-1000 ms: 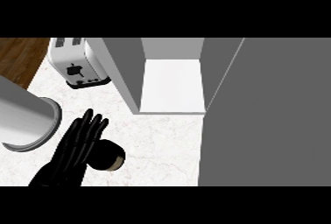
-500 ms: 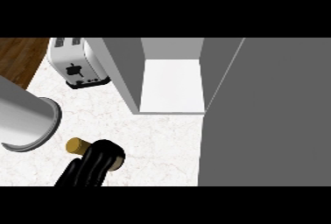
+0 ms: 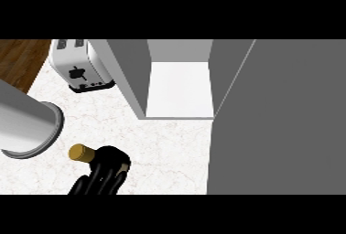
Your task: Pick up the wine, place it into the cabinet and close the cabinet
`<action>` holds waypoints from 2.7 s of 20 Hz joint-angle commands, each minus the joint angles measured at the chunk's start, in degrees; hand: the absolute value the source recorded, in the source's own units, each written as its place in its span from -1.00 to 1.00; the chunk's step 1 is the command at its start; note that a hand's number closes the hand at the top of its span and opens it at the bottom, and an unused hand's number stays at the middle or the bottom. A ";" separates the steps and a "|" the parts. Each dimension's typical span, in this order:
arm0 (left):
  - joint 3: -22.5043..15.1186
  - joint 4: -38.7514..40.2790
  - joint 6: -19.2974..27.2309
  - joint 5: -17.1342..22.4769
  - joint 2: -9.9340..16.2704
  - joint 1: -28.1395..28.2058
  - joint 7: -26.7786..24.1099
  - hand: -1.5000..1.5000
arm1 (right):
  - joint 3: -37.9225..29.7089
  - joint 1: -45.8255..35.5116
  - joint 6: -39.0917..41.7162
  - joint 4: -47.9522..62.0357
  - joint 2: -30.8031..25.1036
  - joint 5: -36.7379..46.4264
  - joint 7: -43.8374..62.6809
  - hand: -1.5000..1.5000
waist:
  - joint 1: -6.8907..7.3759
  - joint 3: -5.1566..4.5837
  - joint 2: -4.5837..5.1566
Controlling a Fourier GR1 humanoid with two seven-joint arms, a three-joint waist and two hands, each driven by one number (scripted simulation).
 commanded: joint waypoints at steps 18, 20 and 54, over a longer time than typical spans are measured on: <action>13.88 -12.63 2.80 7.32 6.49 -2.26 8.35 -1.00 | -2.04 -3.30 -3.07 -7.71 -0.64 -1.12 8.93 -1.00 | -0.10 -0.07 0.03; 15.76 -10.35 2.08 9.32 6.82 -0.37 5.65 -1.00 | -1.06 2.37 -0.73 -7.61 0.37 -0.52 3.11 -1.00 | -0.30 -0.03 -0.03; 42.38 24.09 -16.64 23.64 4.91 -3.41 -10.33 -1.00 | -4.45 -6.56 -1.34 -9.20 0.17 -2.91 13.34 -1.00 | -0.11 0.01 0.11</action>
